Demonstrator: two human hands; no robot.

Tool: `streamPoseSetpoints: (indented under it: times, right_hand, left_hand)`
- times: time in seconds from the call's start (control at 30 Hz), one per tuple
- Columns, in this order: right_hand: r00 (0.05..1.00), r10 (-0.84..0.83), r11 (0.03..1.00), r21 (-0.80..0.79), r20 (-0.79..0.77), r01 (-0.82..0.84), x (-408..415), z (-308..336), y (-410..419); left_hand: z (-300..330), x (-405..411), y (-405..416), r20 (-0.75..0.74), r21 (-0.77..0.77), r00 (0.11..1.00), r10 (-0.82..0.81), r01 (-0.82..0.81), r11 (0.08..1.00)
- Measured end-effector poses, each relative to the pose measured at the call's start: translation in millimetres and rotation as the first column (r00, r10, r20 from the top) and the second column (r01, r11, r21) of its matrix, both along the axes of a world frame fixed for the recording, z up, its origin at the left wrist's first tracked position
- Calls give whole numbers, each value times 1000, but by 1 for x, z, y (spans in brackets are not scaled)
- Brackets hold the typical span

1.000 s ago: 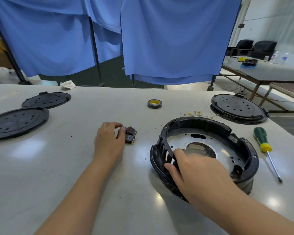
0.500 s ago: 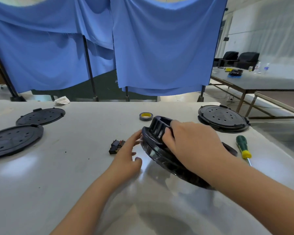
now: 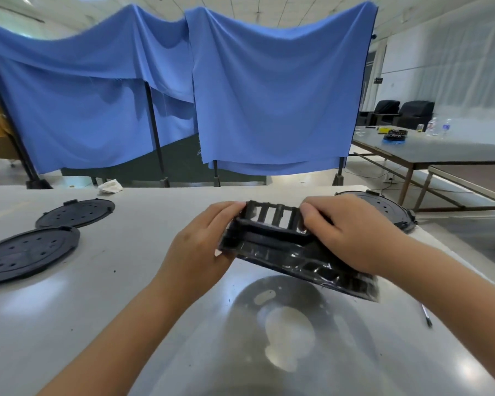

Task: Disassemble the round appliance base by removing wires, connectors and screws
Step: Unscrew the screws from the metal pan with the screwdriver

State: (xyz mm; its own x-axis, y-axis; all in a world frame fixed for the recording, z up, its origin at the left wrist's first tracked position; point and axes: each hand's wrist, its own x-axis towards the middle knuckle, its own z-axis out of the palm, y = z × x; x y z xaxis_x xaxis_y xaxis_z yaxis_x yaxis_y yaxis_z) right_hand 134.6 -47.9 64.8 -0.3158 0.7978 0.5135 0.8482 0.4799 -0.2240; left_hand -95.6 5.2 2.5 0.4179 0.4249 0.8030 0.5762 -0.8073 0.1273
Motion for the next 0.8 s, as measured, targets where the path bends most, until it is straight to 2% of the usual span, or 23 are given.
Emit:
streamPoseSetpoints:
  times: [0.07,0.27,0.47,0.6,0.7,0.8]
  right_hand:
    - [995,13,1000,-23,-101,-15,6,5,2]
    - [917,27,983,-155,-397,-96,20,30,5]
    - [745,-142,973,-230,-652,-17,34,33,13]
    - [739,-232,960,-270,-632,71,39,24,22]
    - [669,-259,939,-345,-697,4,36,17,26]
    - [664,-245,920,-386,-707,-73,34,10,29]
  left_hand:
    - [6,-2,1,-8,-16,1000,19,-19,1000]
    - [14,-3,4,124,-37,992,-2,7,999]
    - [1,0,4,276,-151,960,44,-2,989]
    - [-3,3,7,269,-177,955,125,-79,981]
    - [-2,8,9,285,-177,935,212,-166,970]
    - [3,11,15,255,-207,921,293,-244,947]
